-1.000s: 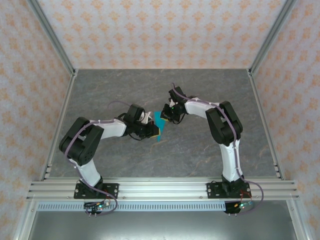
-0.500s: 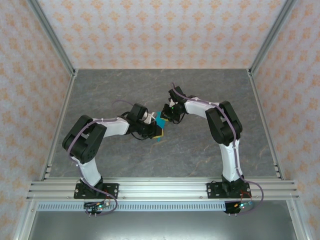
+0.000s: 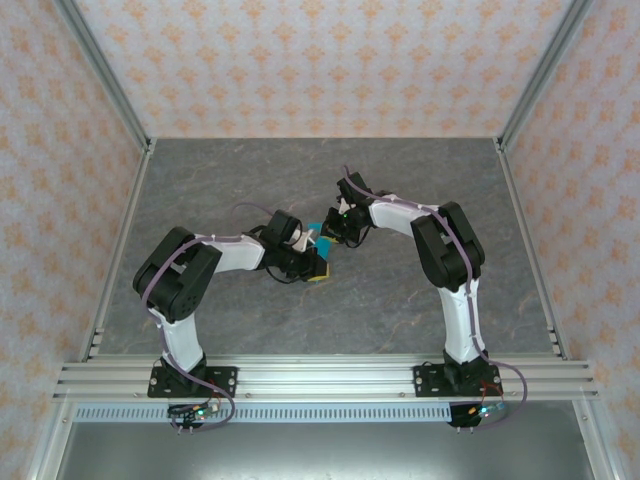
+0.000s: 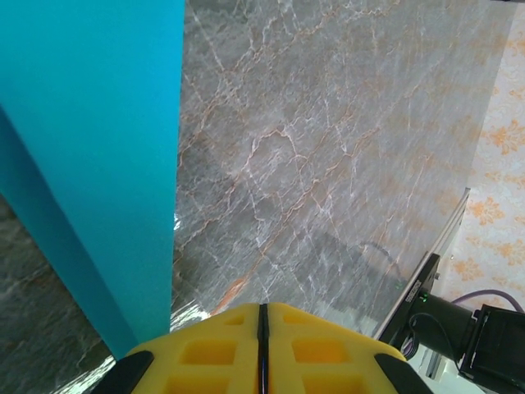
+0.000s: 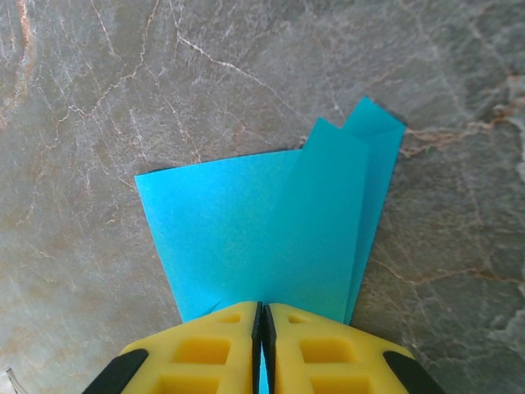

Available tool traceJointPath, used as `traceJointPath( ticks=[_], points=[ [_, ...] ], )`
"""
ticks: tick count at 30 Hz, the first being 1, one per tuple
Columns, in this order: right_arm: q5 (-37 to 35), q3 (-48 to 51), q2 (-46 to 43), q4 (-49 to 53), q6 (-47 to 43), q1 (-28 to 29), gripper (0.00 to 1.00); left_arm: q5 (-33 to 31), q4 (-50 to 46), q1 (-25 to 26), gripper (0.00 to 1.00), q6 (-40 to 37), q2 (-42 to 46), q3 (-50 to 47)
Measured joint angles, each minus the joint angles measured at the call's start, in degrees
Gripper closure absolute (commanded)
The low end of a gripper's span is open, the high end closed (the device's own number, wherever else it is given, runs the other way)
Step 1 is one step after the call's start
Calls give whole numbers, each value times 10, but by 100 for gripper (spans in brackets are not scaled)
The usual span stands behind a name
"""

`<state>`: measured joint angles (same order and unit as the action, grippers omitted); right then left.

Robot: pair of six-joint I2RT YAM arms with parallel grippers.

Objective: Fold a paper plane with a square sheet of paper (fold left side to right side)
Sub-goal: Fold the wing for the fifth time at the center of the table.

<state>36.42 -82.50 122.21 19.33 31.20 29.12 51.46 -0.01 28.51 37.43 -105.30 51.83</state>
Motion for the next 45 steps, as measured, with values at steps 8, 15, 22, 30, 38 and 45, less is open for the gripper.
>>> traceJointPath(
  ticks=[8, 15, 22, 30, 38, 45],
  points=[
    [0, 0, 0, 0, 0, 0, 85, -15, -4, 0, 92, 0, 0, 0],
    [0, 0, 0, 0, 0, 0, 85, -23, -6, 0, 92, 0, 0, 0],
    [0, -3, 1, 4, -4, 0, 85, -24, -7, -1, 92, 0, 0, 0],
    [0, -3, 2, 5, -4, 0, 85, -25, -12, -2, 93, -3, 0, 0],
    [0, -4, 2, 6, -4, 0, 85, -27, -18, -4, 93, -5, 0, 0],
    [0, -6, 2, 9, -4, 0, 85, -27, -20, -5, 94, -5, -3, -2]
  ],
)
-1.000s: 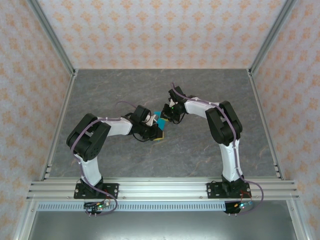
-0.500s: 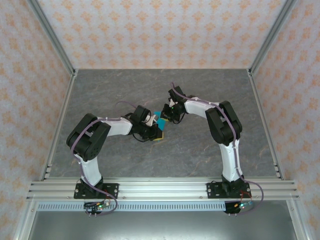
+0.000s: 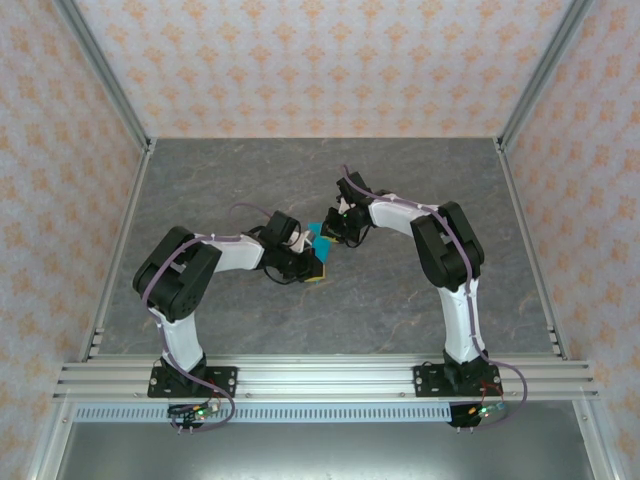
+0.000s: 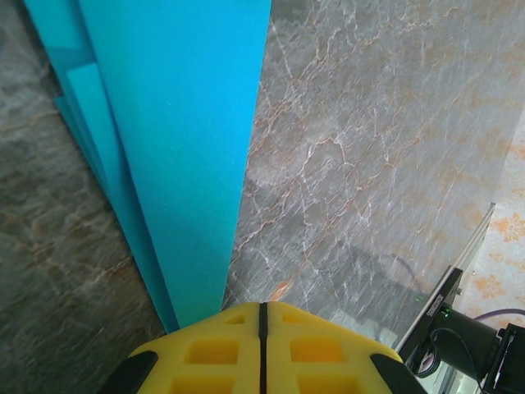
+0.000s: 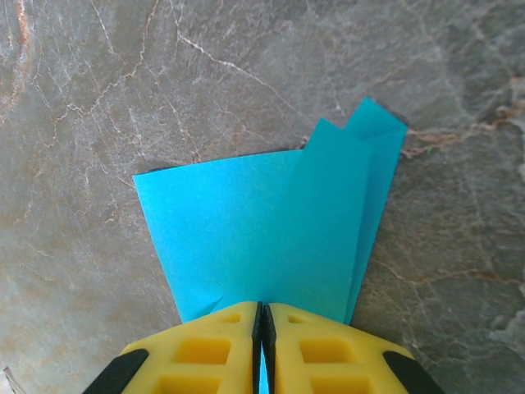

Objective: Fold a paper plane with a square sheet of paper (fold left side to right side)
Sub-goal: Fold the wing for the fifth time at the center of the table.

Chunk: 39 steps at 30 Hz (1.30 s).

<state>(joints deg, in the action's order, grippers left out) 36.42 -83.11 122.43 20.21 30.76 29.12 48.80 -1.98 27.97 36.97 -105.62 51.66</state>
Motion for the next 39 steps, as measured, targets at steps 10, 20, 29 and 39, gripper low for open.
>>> traceJointPath(
  ticks=[10, 20, 29, 39],
  points=[
    [0, 0, 0, 1, 0, 0, 85, 3, 4, 0, 94, 0, -10, 0],
    [0, -5, 2, 6, 0, 0, 85, 7, 2, -3, 94, -18, -12, 0],
    [0, -11, 5, 15, 0, 0, 85, 14, 2, -4, 94, -39, -9, -7],
    [0, -12, 6, 16, 0, 0, 85, 20, -2, -5, 94, -45, 15, -38]
  ],
)
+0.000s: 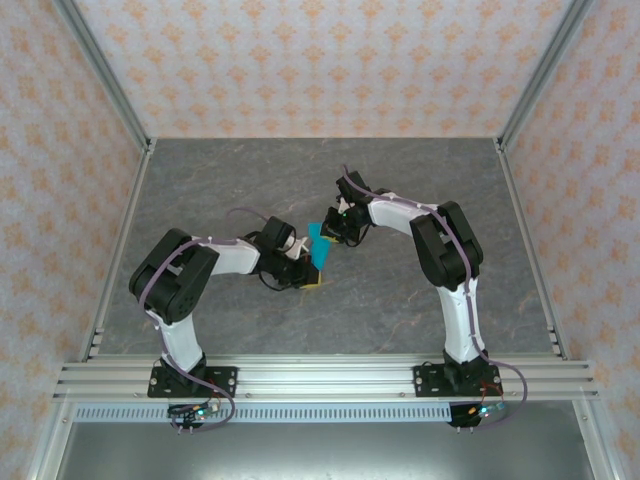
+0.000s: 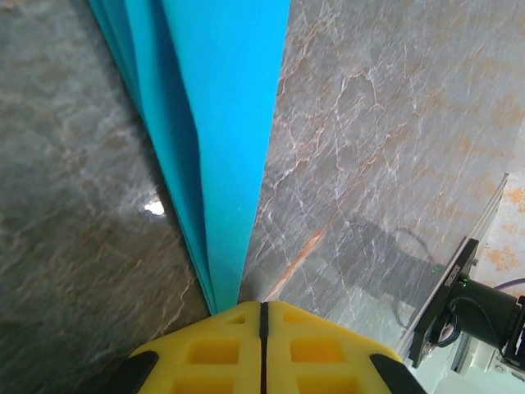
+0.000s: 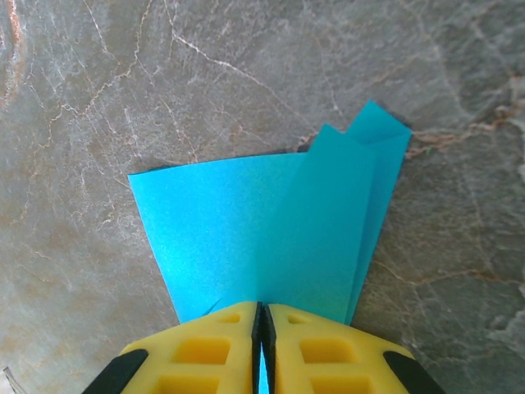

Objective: Fold a paper plane with a square sheet of paper (fold left side to right side)
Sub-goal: Fold the wing for the fifth time at the center of the table.

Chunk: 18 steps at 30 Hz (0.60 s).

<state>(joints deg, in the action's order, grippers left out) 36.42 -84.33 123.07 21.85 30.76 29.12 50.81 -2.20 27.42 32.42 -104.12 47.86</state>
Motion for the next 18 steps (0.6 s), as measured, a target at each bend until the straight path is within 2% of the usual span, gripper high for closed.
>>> traceJointPath(
  ticks=[11, 18],
  points=[
    [0, 0, 0, 0, 0, 0, 85, 0, -38, -5, 95, 9, 46, -3],
    [0, 0, 0, 0, 0, 0, 85, 0, -49, -13, 95, 10, 20, 65]
  ],
)
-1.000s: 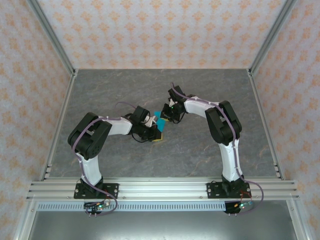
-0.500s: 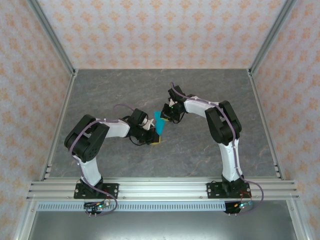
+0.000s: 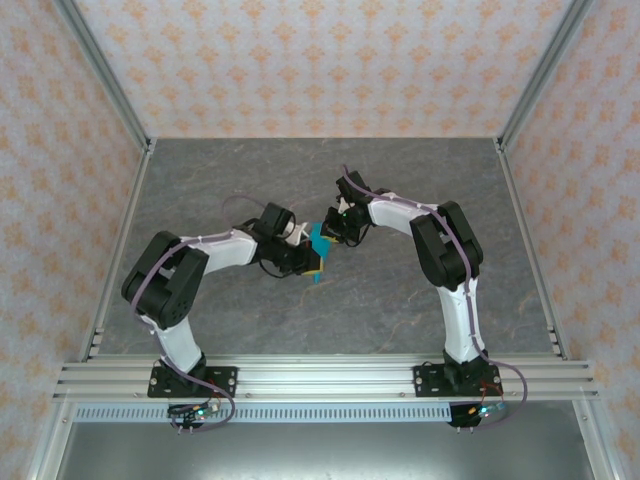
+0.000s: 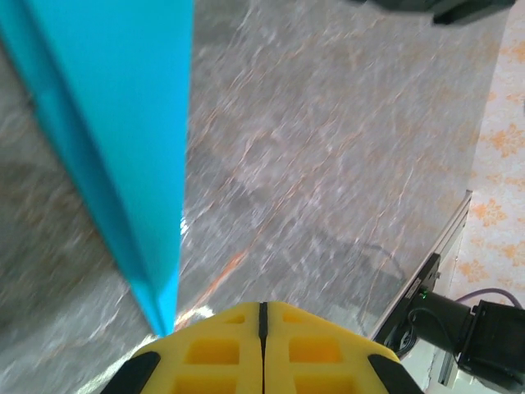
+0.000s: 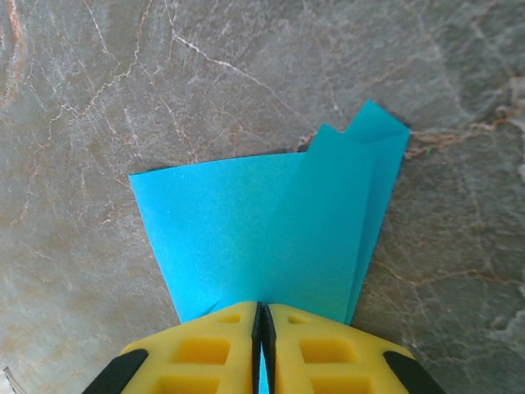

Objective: Fold a paper plane with a square sheet of paper (fold left side to right side)
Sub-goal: Fold the wing for the fifth time at the center of the table.

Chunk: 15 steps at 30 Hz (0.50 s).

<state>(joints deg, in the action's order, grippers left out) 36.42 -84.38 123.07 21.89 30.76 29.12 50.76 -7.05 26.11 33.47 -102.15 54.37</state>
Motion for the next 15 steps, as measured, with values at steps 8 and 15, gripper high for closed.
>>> traceJointPath(
  ticks=[8, 15],
  points=[
    [0, 0, 0, 0, -2, 0, 85, -3, -12, 0, 95, -6, -72, 57],
    [0, 0, 0, 0, -5, 0, 85, -15, -27, 0, 95, -24, -92, 64]
  ],
)
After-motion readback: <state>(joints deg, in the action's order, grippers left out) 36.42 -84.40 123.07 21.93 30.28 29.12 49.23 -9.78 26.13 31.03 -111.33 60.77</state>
